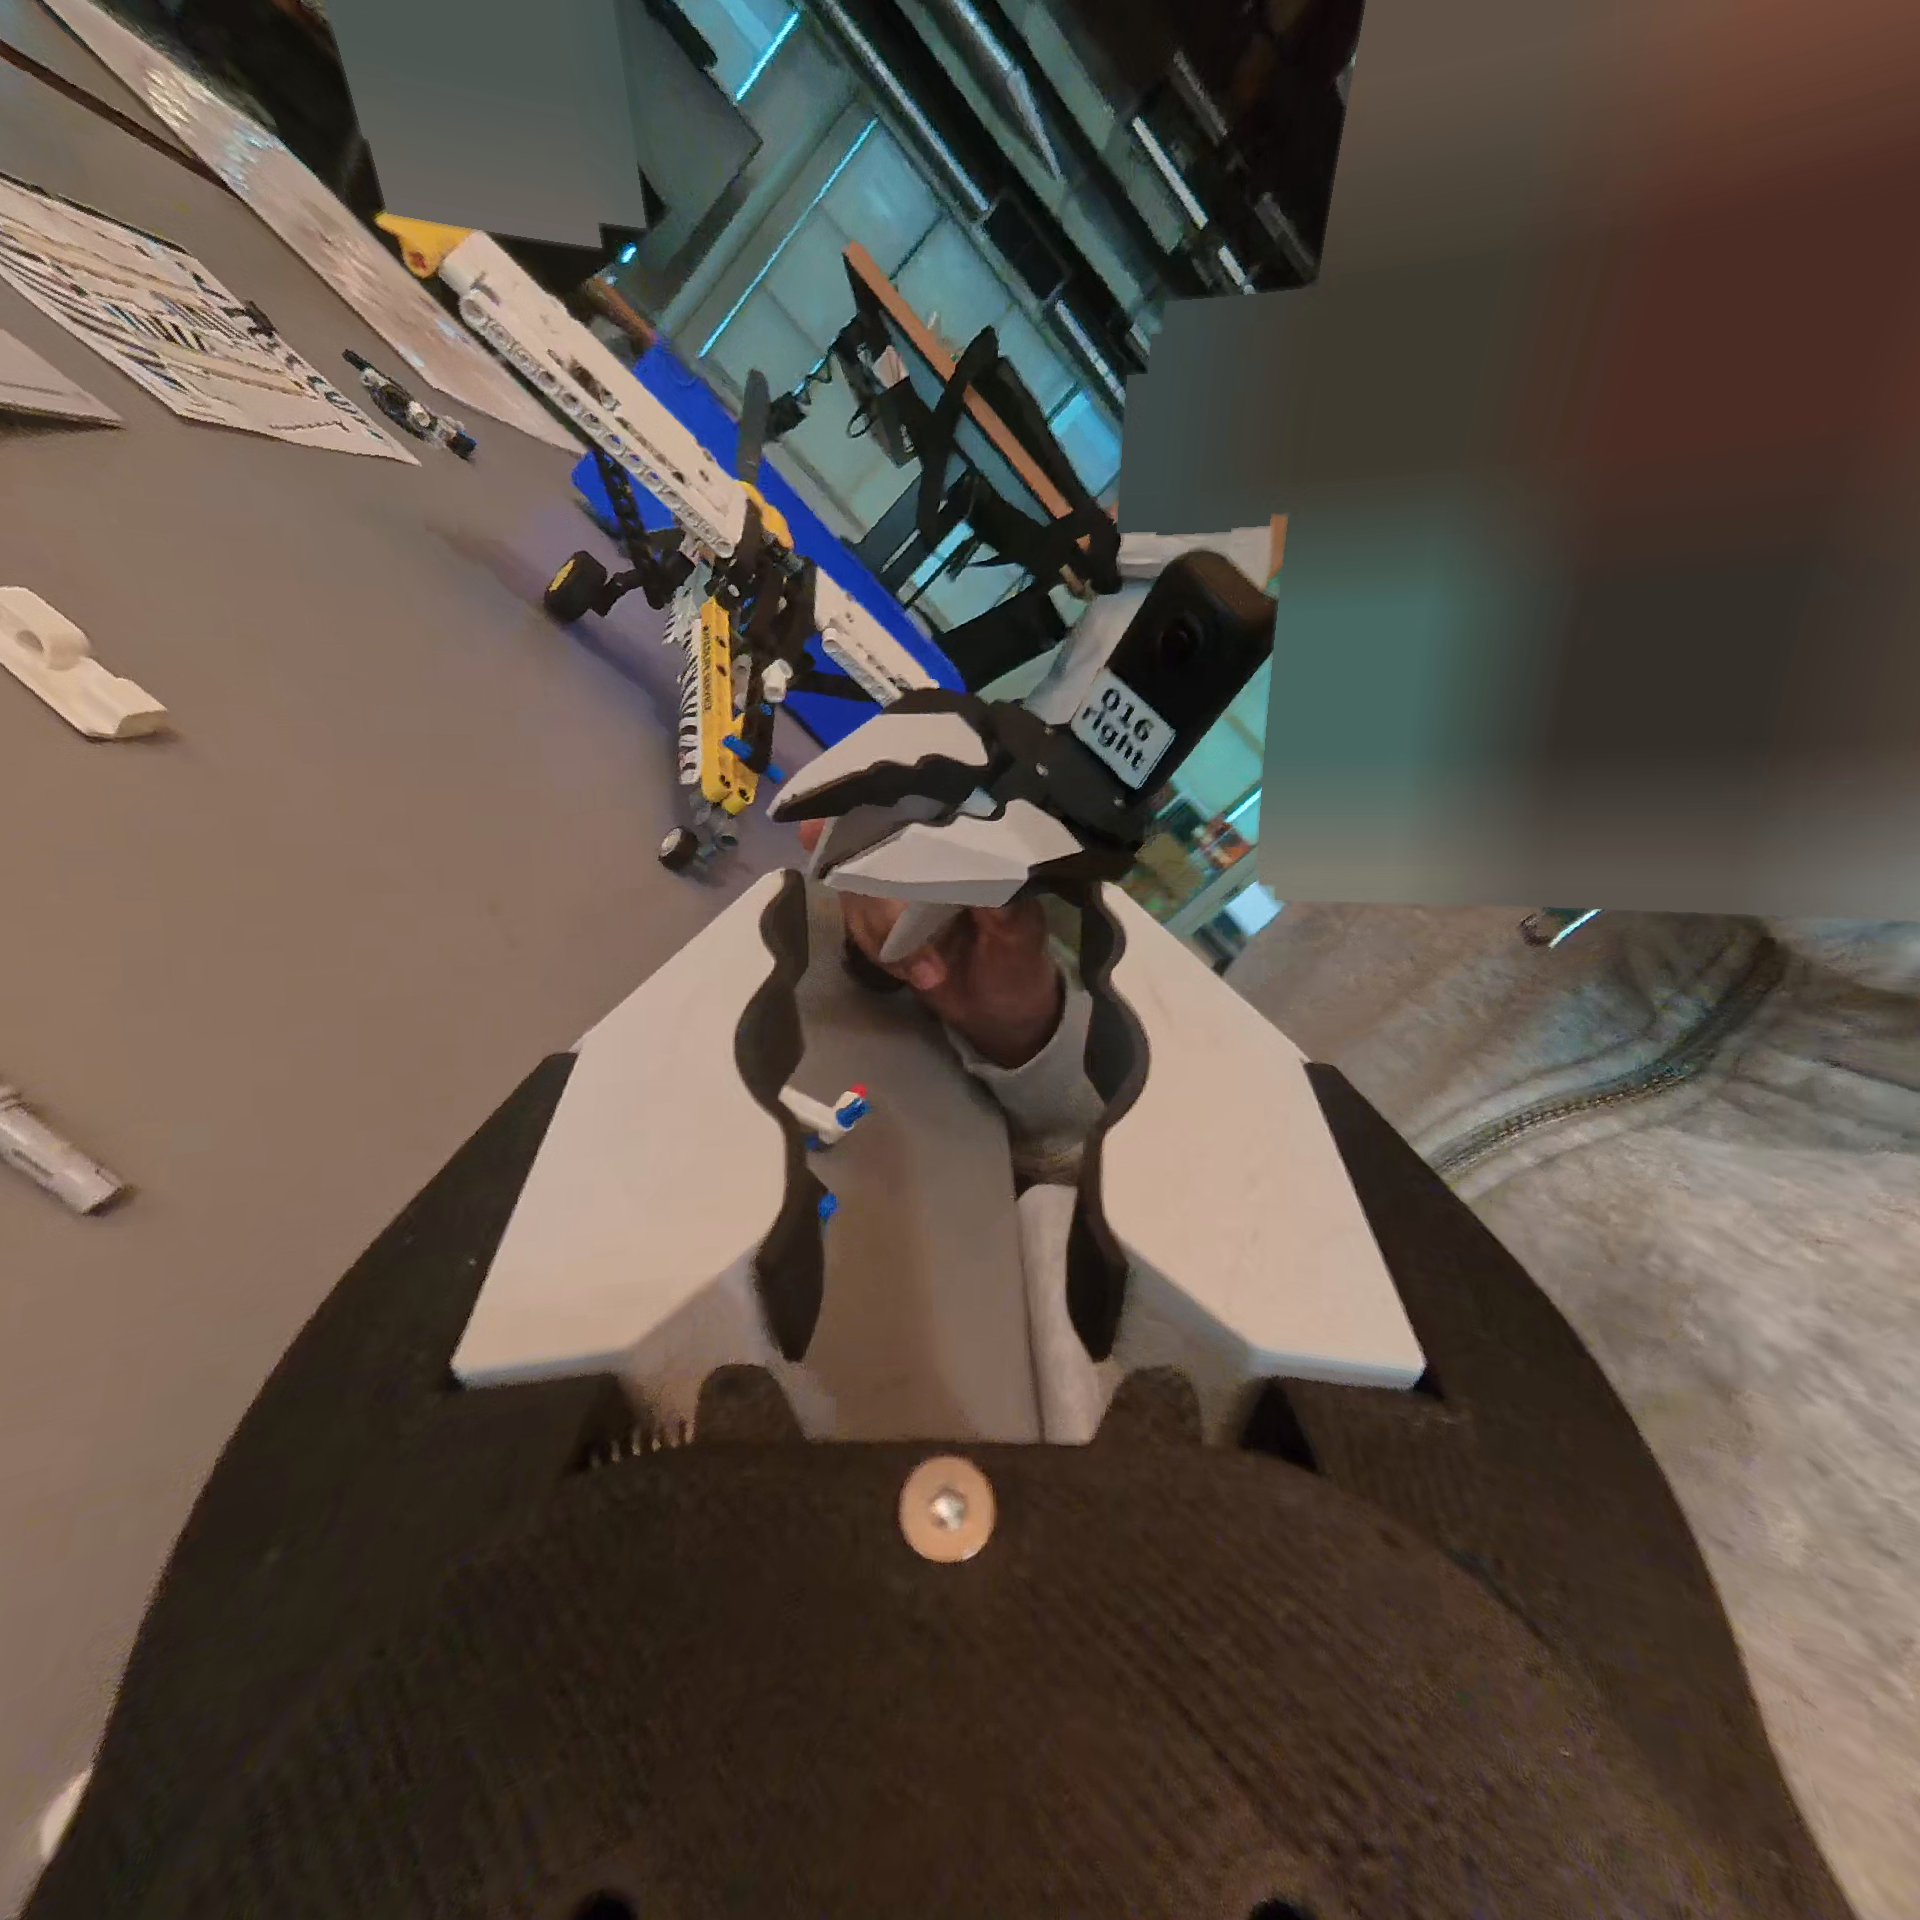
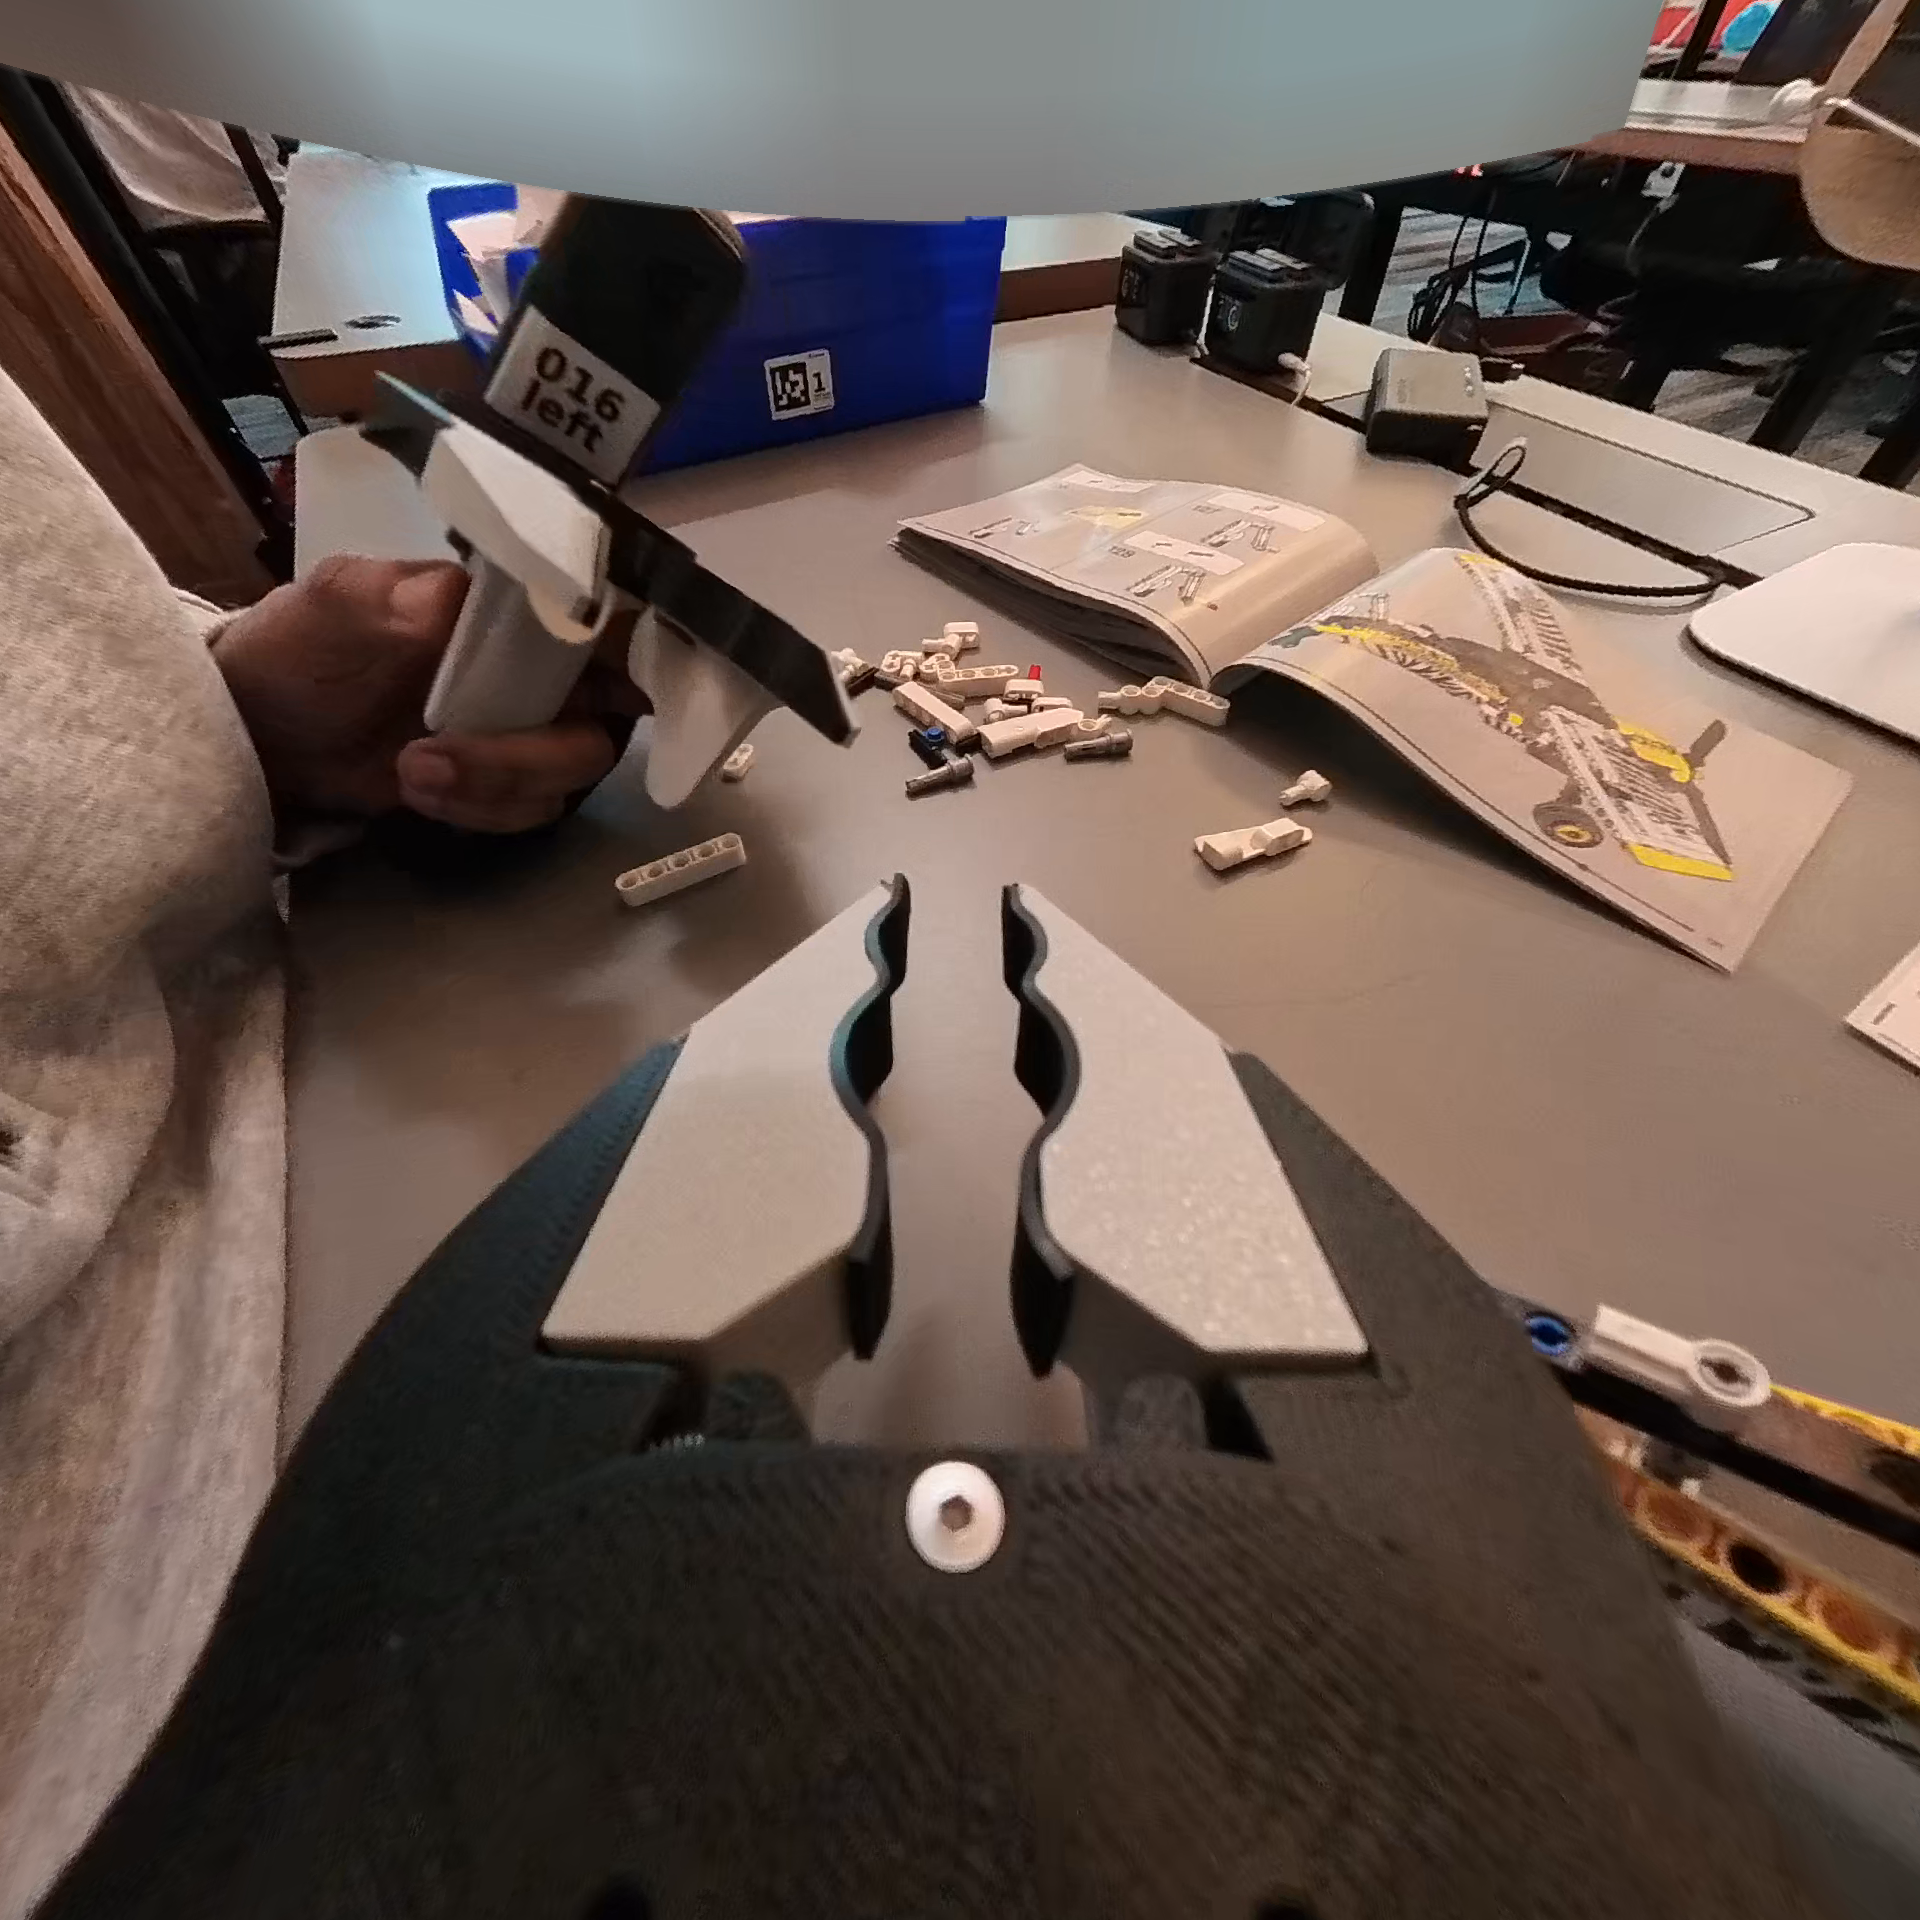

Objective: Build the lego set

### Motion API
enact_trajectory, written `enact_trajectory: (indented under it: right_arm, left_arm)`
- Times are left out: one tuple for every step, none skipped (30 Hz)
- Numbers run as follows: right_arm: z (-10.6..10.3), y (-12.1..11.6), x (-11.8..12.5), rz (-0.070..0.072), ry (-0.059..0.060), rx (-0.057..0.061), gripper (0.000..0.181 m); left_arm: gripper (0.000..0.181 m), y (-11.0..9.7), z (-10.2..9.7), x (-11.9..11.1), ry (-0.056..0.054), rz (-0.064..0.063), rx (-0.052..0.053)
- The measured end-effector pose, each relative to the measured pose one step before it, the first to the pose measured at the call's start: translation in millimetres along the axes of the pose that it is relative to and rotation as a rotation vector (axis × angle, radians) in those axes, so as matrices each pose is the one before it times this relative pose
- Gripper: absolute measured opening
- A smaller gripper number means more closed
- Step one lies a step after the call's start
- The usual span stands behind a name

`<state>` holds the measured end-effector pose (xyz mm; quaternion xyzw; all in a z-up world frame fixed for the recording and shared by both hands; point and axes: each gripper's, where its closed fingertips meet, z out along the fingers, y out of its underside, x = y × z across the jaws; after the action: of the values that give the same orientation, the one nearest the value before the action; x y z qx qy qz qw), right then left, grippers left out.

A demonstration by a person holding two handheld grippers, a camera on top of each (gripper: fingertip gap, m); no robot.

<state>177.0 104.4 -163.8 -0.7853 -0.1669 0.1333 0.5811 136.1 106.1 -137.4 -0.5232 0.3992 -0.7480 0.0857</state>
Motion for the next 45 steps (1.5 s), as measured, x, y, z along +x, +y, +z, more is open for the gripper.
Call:
enact_trajectory:
  right_arm:
    - [0.94,0.35,0.81,0.0009,-0.0005,-0.0028,0.016]
    - [0.97,0.52,0.63,0.0015,-0.0009,-0.0035,0.016]
    - [0.77,0.53,0.68,0.0015,-0.0006,-0.0031,0.016]
    - [0.58,0.39,0.60,0.0014,0.0003,-0.0023,0.016]
    - [0.51,0.32,0.66,0.0015,0.0004,-0.0015,0.016]
    - [0.42,0.21,0.54,0.0019,0.0001,-0.0013,0.017]
    - [0.42,0.29,0.59,0.0022,-0.0001,-0.0011,0.017]
    - [0.39,0.19,0.61,0.0020,0.0000,-0.0010,0.017]
    - [0.43,0.33,0.54,0.0017,0.0000,-0.0015,0.017]
    - [0.49,0.34,0.39,0.0010,-0.0001,-0.0017,0.017]
    - [0.40,0.29,-0.16,-0.0011,-0.0025,-0.0019,0.017]
    - [0.43,0.31,-0.32,-0.0031,-0.0025,-0.0020,0.018]
    - [0.46,0.48,-0.48,-0.0039,-0.0018,-0.0025,0.018]
    - [0.43,0.45,-0.58,-0.0039,-0.0018,-0.0031,0.018]
    - [0.38,0.56,-0.35,-0.0031,-0.0012,-0.0031,0.019]
    - [0.29,0.43,-0.15,-0.0021,-0.0005,-0.0027,0.019]
    - [0.30,0.34,-0.08,-0.0009,0.0000,-0.0020,0.019]
    - [0.11,0.21,0.02,-0.0002,-0.0006,-0.0013,0.019]
    - [0.12,0.12,-0.01,-0.0007,-0.0001,-0.0005,0.019]
    - [0.04,0.09,-0.03,-0.0016,0.0006,0.0001,0.019]
    - [0.00,0.00,-0.09,-0.0025,0.0013,0.0000,0.019]
    - [0.11,0.14,-0.01,-0.0031,0.0019,-0.0006,0.019]
    - [0.09,0.25,-0.13,-0.0033,0.0016,-0.0015,0.019]
    - [0.29,0.26,-0.08,-0.0038,0.0023,-0.0022,0.019]
    - [0.45,0.50,-0.03,-0.0043,0.0032,-0.0039,0.019]
    - [0.58,0.74,-0.48,-0.0044,-0.0001,-0.0055,0.019]
    - [0.55,0.73,-0.50,-0.0029,-0.0017,-0.0054,0.019]
    - [0.40,0.54,-0.46,-0.0015,-0.0023,-0.0042,0.019]
    - [0.37,0.36,-0.21,-0.0009,-0.0009,-0.0035,0.019]
    - [0.22,0.31,-0.01,-0.0019,0.0016,-0.0026,0.019]
    - [0.06,0.10,0.07,-0.0041,0.0042,-0.0012,0.019]
    - [0.13,0.15,0.59,-0.0053,0.0096,-0.0011,0.019]
    - [0.17,0.37,1.63,-0.0036,0.0164,-0.0033,0.019]
    - [0.44,0.60,1.24,-0.0036,0.0132,-0.0053,0.019]
    - [0.31,0.58,0.17,-0.0061,0.0071,-0.0049,0.019]
    - [0.21,0.22,-0.15,-0.0092,0.0070,-0.0027,0.019]
    - [-0.20,0.00,-0.19,-0.0123,0.0094,0.0001,0.019]
    - [-0.46,-0.18,-0.85,-0.0152,0.0082,0.0016,0.018]
    - [-0.51,-0.44,-1.12,-0.0183,0.0081,0.0032,0.017]
    - [-0.48,-0.54,-1.03,-0.0201,0.0095,0.0039,0.017]
    - [-0.49,-0.51,-1.05,-0.0207,0.0091,0.0038,0.016]
    - [-0.58,-0.62,-1.21,-0.0200,0.0085,0.0042,0.015]
    - [-0.75,-0.88,-1.02,-0.0186,0.0074,0.0061,0.015]
    - [-0.96,-1.19,-0.89,-0.0160,0.0067,0.0086,0.013]
    - [-1.23,-1.40,-0.56,-0.0123,0.0068,0.0110,0.013]
  left_arm:
    - [0.051,2.25,1.22,-0.38,-0.0152,0.0260,-0.0146]
    - [0.051,1.75,1.14,0.56,-0.0081,0.0151,-0.0111]
    - [0.051,1.10,0.90,0.93,-0.0016,0.0116,-0.0079]
    - [0.051,0.50,0.41,0.26,-0.0037,0.0069,-0.0034]
    - [0.051,0.01,-0.05,0.30,-0.0001,0.0028,0.0003]
    - [0.051,-0.42,-0.28,0.15,0.0023,-0.0010,0.0029]
    - [0.051,-0.63,-0.51,0.06,0.0025,-0.0027,0.0046]
    - [0.051,-0.62,-0.46,0.01,0.0016,-0.0018,0.0044]
    - [0.051,-0.42,-0.30,0.13,0.0013,-0.0003,0.0030]
    - [0.051,0.01,0.08,0.10,0.0005,0.0004,0.0003]
    - [0.051,0.23,0.16,0.06,-0.0002,0.0001,-0.0017]
    - [0.051,0.46,0.27,-0.32,-0.0027,0.0002,-0.0033]
    - [0.051,0.58,0.40,-0.44,-0.0049,0.0020,-0.0039]
    - [0.051,0.55,0.38,-0.06,-0.0036,0.0040,-0.0034]
    - [0.051,0.47,0.32,0.03,-0.0036,0.0044,-0.0032]
    - [0.051,0.43,0.35,0.02,-0.0029,0.0036,-0.0031]
    - [0.051,0.37,0.33,0.03,-0.0021,0.0031,-0.0026]
    - [0.051,0.27,0.08,0.06,-0.0022,0.0035,-0.0017]
    - [0.051,0.08,0.12,0.23,-0.0020,0.0048,-0.0008]
    - [0.051,0.15,0.14,0.37,-0.0020,0.0061,-0.0008]
    - [0.051,0.29,0.20,0.53,-0.0020,0.0066,-0.0015]
    - [0.051,0.26,0.20,0.42,-0.0018,0.0071,-0.0020]
    - [0.050,0.50,0.27,0.59,-0.0014,0.0076,-0.0037]
    - [0.049,1.18,0.06,0.09,-0.0052,0.0087,-0.0098]
    - [0.048,1.50,0.23,-0.08,-0.0081,0.0117,-0.0141]
    - [0.047,1.33,0.45,0.19,-0.0076,0.0137,-0.0111]
    - [0.046,1.18,0.25,0.50,-0.0069,0.0152,-0.0097]
    - [0.044,1.04,0.17,0.41,-0.0075,0.0167,-0.0094]
    - [0.043,0.68,-0.17,0.20,-0.0093,0.0164,-0.0063]
    - [0.042,0.03,-0.36,-0.08,-0.0100,0.0158,-0.0021]
    - [0.038,-0.04,-0.70,0.42,-0.0063,0.0148,-0.0004]
    - [0.024,0.65,-0.78,3.41,0.0150,0.0168,-0.0047]
    - [0.007,0.72,-0.72,4.78,0.0235,0.0213,-0.0057]
    - [0.000,0.18,-0.97,2.09,0.0009,0.0251,-0.0036]
    - [0.000,-0.31,-0.97,-0.02,-0.0175,0.0291,0.0004]
    - [0.000,-0.37,-0.94,0.17,-0.0177,0.0312,0.0013]
    - [0.000,-0.26,-0.69,-0.11,-0.0200,0.0312,0.0003]
    - [0.000,-0.12,-0.57,-0.80,-0.0240,0.0308,-0.0008]
    - [0.000,-0.49,-0.64,-0.54,-0.0234,0.0321,0.0009]
    - [0.000,-1.09,-1.00,-1.19,-0.0279,0.0318,0.0042]
    - [0.000,-1.73,-1.98,-4.21,-0.0485,0.0328,0.0092]
    - [0.000,-3.25,-3.33,-3.31,-0.0438,0.0435,0.0194]
    - [0.000,-4.37,-4.32,-4.35,-0.0477,0.0483,0.0282]
    - [0.000,-4.50,-4.20,-5.52,-0.0538,0.0424,0.0306]
    - [0.000,-3.47,-3.58,-4.64,-0.0462,0.0378,0.0241]
